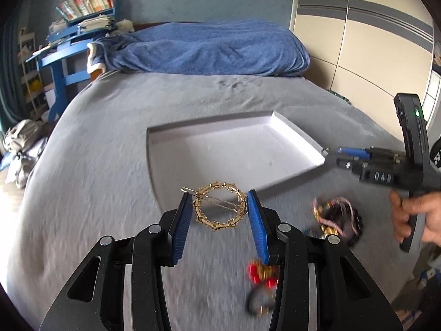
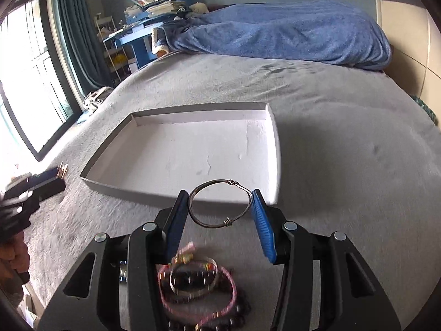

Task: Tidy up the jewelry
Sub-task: 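Carry both items over the grey tray and open both grippers to drop them, then move the left gripper to the black hair tie while the right approaches the pink bracelet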

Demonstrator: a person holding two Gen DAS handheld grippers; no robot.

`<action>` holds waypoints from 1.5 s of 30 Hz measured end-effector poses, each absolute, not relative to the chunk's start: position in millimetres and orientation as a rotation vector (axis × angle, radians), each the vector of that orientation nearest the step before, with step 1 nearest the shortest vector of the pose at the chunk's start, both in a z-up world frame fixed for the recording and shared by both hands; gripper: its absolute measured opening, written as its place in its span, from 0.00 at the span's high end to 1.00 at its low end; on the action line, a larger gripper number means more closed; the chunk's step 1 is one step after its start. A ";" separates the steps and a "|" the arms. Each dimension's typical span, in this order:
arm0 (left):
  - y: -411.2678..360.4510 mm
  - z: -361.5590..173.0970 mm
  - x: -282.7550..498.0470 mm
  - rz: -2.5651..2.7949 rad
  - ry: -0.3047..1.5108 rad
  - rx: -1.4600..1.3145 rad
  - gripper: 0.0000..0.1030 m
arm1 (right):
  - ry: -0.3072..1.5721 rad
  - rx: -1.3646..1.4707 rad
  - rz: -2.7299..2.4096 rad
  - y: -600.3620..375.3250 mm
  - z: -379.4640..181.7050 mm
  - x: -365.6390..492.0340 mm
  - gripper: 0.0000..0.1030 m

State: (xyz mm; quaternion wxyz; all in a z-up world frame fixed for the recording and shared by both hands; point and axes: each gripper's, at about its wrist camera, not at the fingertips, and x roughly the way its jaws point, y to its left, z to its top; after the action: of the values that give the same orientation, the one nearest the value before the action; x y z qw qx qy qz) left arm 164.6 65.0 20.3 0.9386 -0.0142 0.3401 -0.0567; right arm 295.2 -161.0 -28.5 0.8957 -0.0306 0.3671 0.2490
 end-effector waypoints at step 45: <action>56.2 16.3 156.8 -0.040 0.680 -0.020 0.12 | 0.694 -0.049 0.466 -168.4 -22.3 274.4 0.25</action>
State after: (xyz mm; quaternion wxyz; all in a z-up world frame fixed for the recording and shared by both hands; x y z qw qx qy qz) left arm 156.8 56.2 16.3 0.9424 -0.0099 0.3337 -0.0196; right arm 274.4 -168.4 -22.3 0.9137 -0.0240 0.3369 0.2262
